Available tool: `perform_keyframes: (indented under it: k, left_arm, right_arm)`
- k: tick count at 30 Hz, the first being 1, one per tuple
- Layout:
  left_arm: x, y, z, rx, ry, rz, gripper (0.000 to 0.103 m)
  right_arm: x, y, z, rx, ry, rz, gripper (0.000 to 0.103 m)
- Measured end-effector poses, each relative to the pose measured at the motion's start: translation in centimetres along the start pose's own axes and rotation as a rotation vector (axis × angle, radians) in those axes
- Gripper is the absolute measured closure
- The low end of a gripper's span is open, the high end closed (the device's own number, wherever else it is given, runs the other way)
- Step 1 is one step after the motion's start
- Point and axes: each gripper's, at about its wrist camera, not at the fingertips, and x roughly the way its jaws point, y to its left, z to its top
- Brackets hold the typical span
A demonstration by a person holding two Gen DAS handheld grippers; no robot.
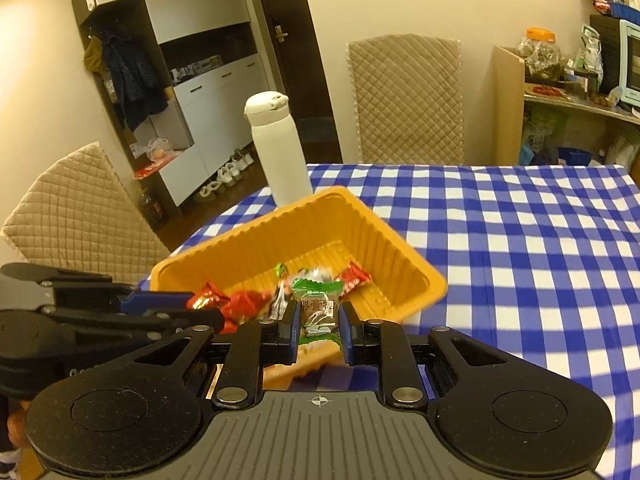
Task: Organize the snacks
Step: 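Carry the green-wrapped candy and red candy over the orange tray, then open both tools to drop the green and red candies into the tray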
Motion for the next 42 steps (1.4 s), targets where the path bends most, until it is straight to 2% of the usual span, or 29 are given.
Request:
perform_keyframes:
  k: [20, 27, 42]
  left_arm:
    - [6.9, 2.8, 4.0, -0.008, 0.038, 0.003, 0.082]
    - [8.6, 3.0, 4.0, -0.015, 0.066, -0.009, 0.082]
    - [9.7, 3.7, 4.3, -0.022, 0.069, -0.002, 0.083]
  right_arm:
    - [7.8, -3.2, 3.4, 0.008, 0.082, -0.05, 0.082]
    - [9.2, -4.2, 3.2, 0.02, 0.119, -0.058, 0.082]
    - [10.0, -4.2, 3.5, 0.043, 0.098, -0.044, 0.081]
